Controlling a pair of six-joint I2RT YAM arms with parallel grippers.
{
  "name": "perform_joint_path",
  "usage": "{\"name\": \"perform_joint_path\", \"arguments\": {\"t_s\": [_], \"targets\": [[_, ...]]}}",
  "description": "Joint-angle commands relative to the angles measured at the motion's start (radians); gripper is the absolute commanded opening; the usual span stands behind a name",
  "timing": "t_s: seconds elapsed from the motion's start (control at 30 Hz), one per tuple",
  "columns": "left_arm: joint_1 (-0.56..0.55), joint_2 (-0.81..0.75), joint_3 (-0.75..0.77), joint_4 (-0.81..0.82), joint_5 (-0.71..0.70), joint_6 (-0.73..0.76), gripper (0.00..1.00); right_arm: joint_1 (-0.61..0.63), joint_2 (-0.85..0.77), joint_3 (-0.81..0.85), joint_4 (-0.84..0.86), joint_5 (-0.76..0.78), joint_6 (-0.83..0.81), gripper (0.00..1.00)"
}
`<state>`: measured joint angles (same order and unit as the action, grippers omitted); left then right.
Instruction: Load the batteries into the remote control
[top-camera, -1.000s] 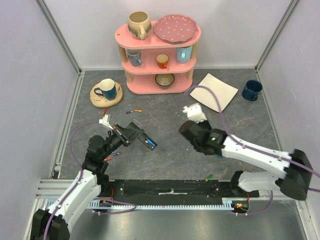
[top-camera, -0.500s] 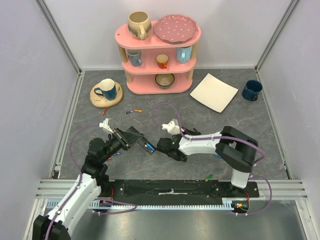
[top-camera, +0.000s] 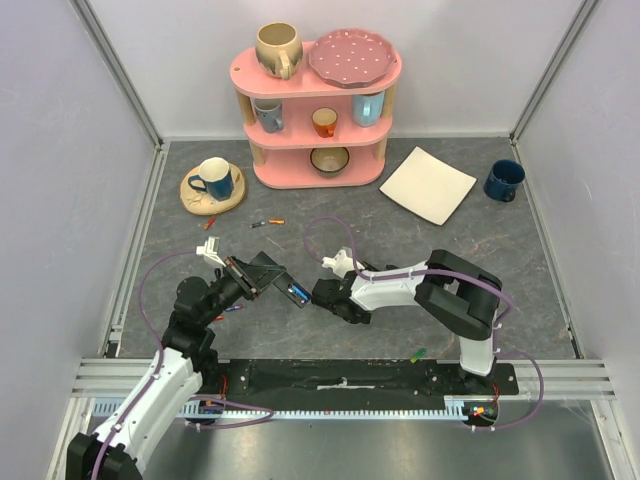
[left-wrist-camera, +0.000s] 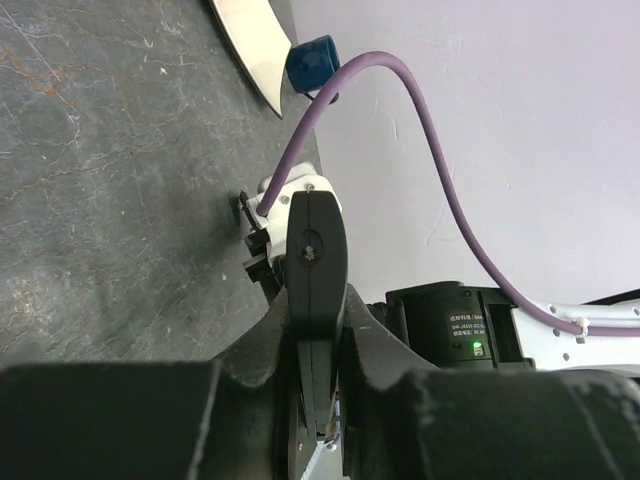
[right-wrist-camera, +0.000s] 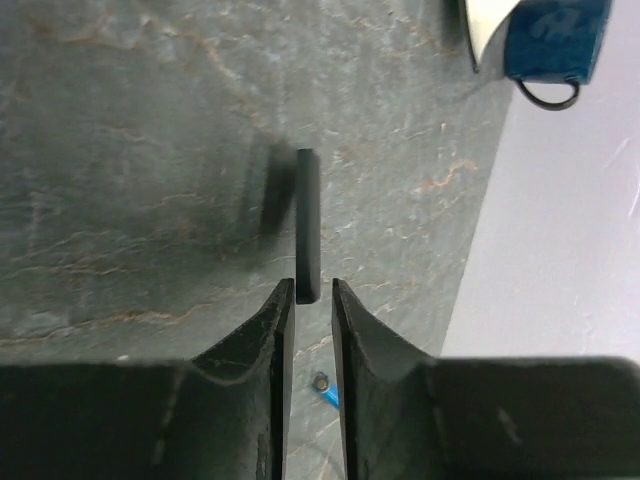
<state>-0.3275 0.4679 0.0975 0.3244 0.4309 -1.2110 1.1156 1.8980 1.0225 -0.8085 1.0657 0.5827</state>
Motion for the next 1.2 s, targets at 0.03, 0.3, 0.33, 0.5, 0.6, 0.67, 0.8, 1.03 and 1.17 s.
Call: {"name": "perform_joint_path", "arguments": {"t_s": [0.03, 0.3, 0.33, 0.5, 0.6, 0.67, 0.8, 1.03, 1.17], "targets": [[-0.008, -0.011, 0.001, 0.015, 0.009, 0.021, 0.02, 0.021, -0.027, 0.017, 0.058, -0.113, -0.018, 0.39], [-0.013, -0.008, 0.005, 0.016, 0.009, 0.025, 0.02, 0.024, -0.138, 0.060, -0.004, -0.141, 0.000, 0.61], [-0.013, -0.009, 0.007, 0.018, 0.009, 0.027, 0.02, 0.024, -0.158, 0.074, -0.018, -0.148, 0.002, 0.65], [-0.015, -0.008, 0.010, 0.024, 0.009, 0.025, 0.02, -0.071, -0.319, 0.090, -0.020, -0.286, 0.000, 0.73], [-0.015, -0.005, 0.004, 0.041, 0.008, 0.019, 0.02, -0.238, -0.437, 0.012, 0.119, -0.565, -0.010, 0.72], [-0.015, 0.005, 0.001, 0.062, 0.015, 0.013, 0.02, -0.368, -0.503, -0.082, 0.256, -0.718, -0.017, 0.72], [-0.015, 0.043, 0.007, 0.113, 0.051, 0.013, 0.02, -0.456, -0.479, -0.122, 0.312, -0.914, -0.067, 0.74], [-0.013, 0.161, 0.010, 0.237, 0.143, -0.021, 0.02, -0.507, -0.406, -0.160, 0.391, -0.983, -0.101, 0.77], [-0.015, 0.169, 0.013, 0.242, 0.132, -0.015, 0.02, -0.510, -0.367, -0.173, 0.394, -0.964, -0.124, 0.75]]}}
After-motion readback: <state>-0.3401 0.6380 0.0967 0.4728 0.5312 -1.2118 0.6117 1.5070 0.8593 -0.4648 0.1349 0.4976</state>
